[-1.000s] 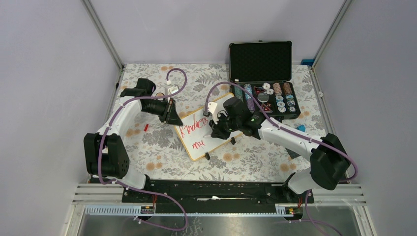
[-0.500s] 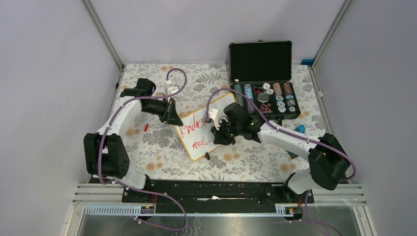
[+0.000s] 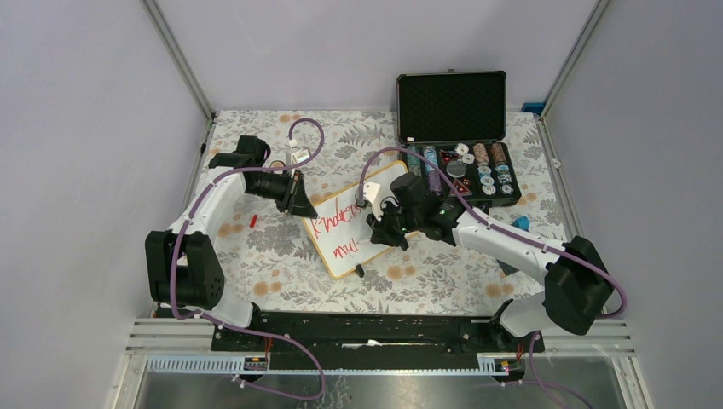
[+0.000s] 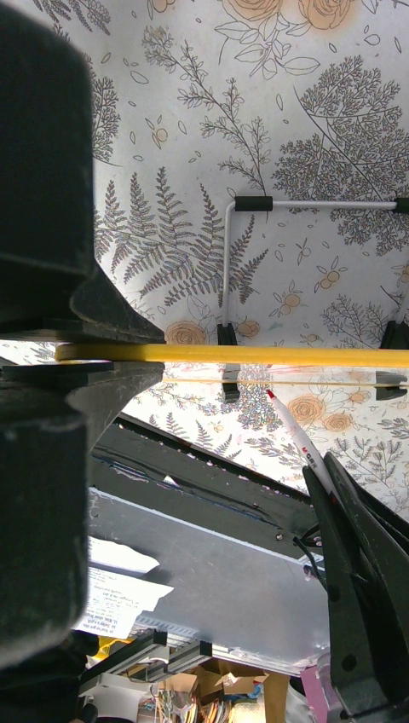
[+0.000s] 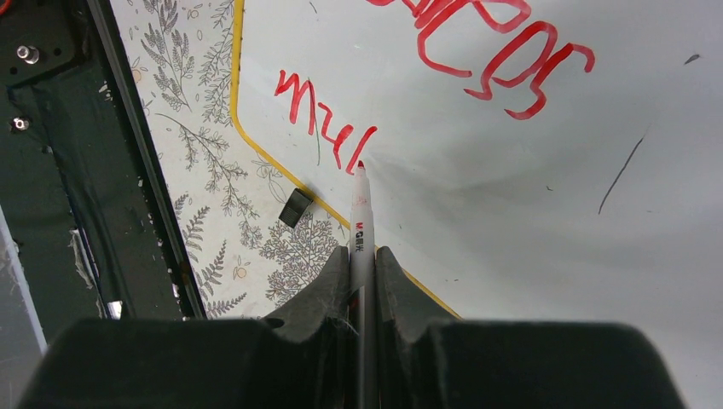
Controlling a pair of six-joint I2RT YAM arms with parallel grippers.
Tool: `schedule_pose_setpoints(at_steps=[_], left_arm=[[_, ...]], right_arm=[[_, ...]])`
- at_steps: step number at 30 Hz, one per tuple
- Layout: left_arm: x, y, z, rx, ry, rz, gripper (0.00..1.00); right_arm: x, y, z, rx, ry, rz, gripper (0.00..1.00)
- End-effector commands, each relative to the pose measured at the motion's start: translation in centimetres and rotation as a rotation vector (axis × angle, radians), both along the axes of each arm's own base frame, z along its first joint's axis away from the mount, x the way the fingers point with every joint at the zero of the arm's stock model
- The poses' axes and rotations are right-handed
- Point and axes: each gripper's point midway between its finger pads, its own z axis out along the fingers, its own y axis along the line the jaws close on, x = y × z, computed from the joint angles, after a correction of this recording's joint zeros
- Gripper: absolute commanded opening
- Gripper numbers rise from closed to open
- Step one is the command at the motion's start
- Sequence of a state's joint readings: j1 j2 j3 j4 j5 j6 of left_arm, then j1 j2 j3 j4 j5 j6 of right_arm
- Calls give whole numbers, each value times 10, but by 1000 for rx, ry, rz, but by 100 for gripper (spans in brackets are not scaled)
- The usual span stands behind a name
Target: Write a sentence on the whiteboard
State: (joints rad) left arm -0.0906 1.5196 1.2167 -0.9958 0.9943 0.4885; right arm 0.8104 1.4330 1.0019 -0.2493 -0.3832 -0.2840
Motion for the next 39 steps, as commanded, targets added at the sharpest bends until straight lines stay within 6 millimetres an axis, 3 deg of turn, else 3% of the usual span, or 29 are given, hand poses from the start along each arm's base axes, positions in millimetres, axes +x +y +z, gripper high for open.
schedule_pose_setpoints(at_steps=[1,17,28,39], left_arm=[[3,-2,-6,38,-52,-31,0],[3,-2,-8,40,-48,-33,0],[5,-3,-6,34,-47,-33,0],[5,-3,-8,42,-46,-35,0]], right_arm=[[9,9,26,55,-53,3,0],[21,8,11,20,-60,-32,0],[27,-12,13,7,-73,-70,0],[16,2,32,85,-48,5,0]])
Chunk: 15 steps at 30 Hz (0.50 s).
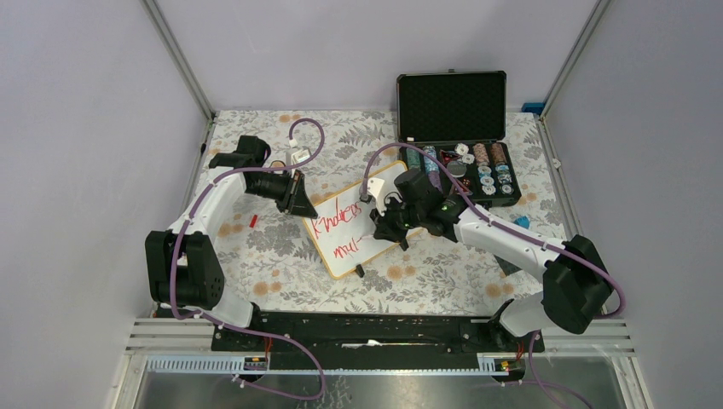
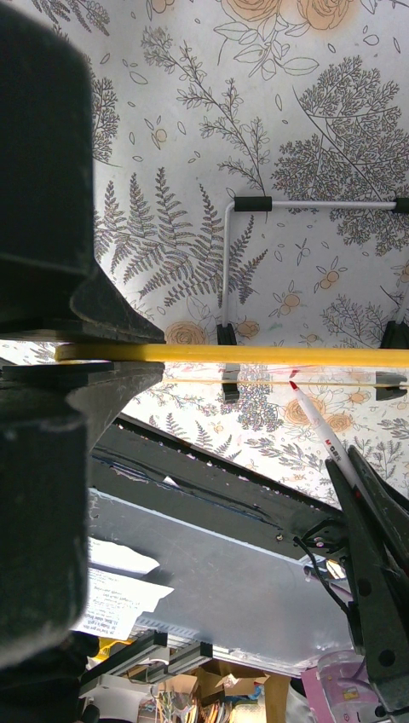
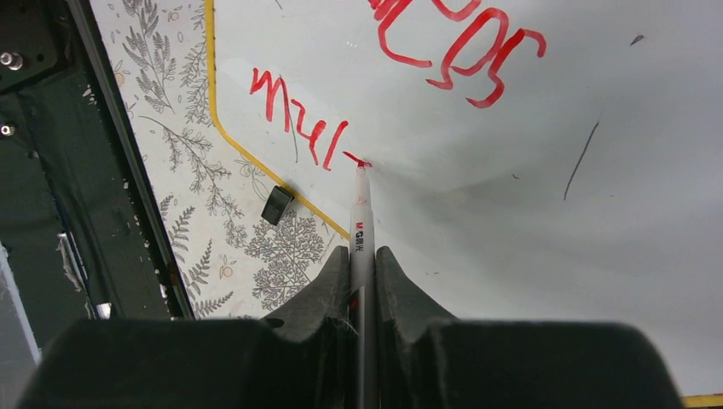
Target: Write a sentence on the whiteboard
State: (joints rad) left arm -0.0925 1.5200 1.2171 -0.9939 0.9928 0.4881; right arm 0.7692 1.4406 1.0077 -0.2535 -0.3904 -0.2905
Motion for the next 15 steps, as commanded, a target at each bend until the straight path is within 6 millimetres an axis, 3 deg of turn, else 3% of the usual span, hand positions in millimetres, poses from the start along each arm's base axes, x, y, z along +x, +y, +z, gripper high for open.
schedule_pose_setpoints(at_steps=[1,15], left_arm=[[4,-2,-7,41,-45,-34,0],[4,-2,-8,47,-45,-32,0]], right_arm=[[4,11,34,90,-52,38,0],[22,17,28,77,-78,-7,0]])
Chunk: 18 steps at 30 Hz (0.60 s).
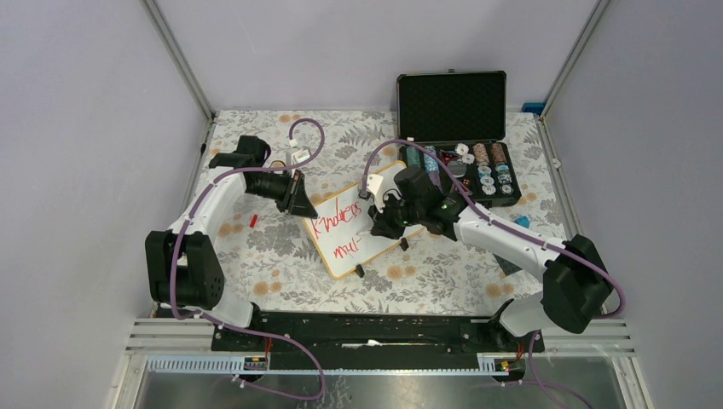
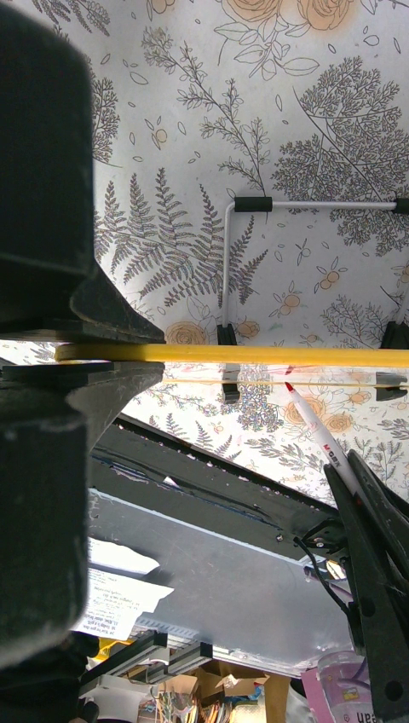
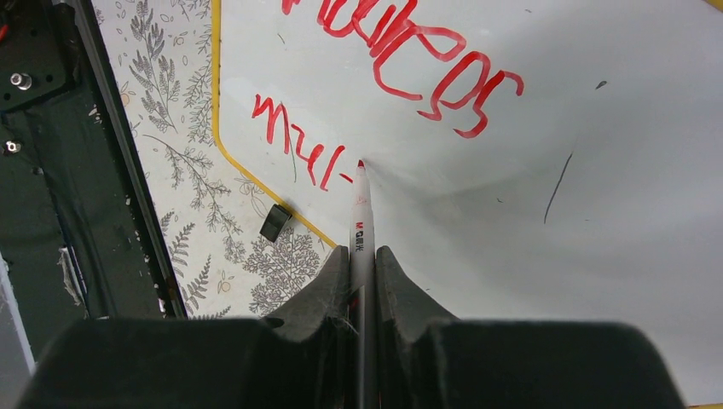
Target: Write a sentence on the whiteboard
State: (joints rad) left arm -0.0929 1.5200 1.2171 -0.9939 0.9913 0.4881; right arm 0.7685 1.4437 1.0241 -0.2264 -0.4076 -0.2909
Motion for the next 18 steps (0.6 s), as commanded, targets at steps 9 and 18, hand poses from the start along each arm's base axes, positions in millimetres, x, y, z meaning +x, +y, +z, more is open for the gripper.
schedule_pose_setpoints(at_steps=[9,18], left_arm=[[5,-2,-9,46,-44,-34,0],[5,-2,-10,46,-39,-34,0]], right_arm=[[12,4,4,13,-31,-15,0],[1,-4,-8,-7,-7,-2,0]])
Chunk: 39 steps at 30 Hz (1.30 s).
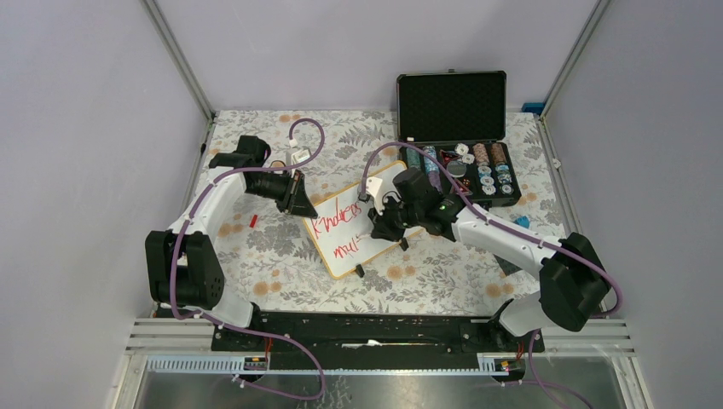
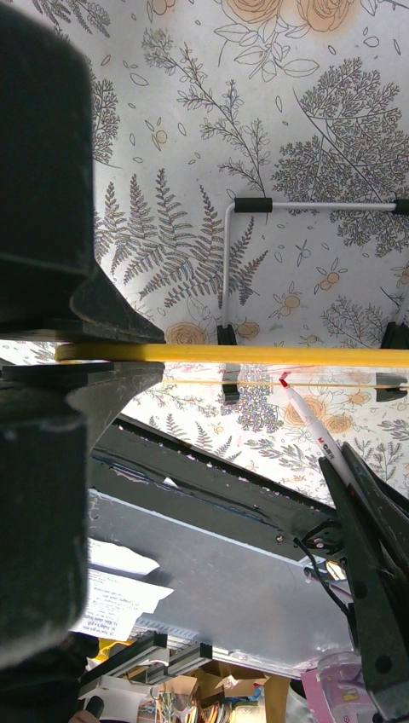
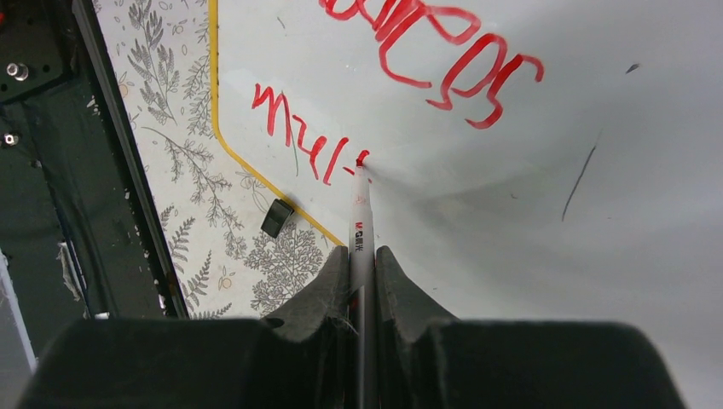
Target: Write a sentence on the whiteboard
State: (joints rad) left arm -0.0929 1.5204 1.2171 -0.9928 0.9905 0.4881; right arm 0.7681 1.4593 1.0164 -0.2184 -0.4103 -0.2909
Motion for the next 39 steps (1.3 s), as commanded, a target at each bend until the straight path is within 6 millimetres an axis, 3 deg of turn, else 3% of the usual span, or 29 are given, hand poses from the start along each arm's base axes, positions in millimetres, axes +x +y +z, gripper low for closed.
schedule_pose_setpoints(at_steps=[1,12,30,39], left_arm=[[4,-2,-10,45,-38,-34,0],[4,-2,-11,46,-35,-34,0],[3,-2,-10,47,-37,-35,0],[2,-3,-10,47,-37,-36,0]], right_arm=[[0,-5,-3,-1,-16,-3,0],[-6,-10,-10,-13,-7,6,0],[3,-14,10,-16,-63,-17,0],[-11,-12,27,14,-39,33,0]])
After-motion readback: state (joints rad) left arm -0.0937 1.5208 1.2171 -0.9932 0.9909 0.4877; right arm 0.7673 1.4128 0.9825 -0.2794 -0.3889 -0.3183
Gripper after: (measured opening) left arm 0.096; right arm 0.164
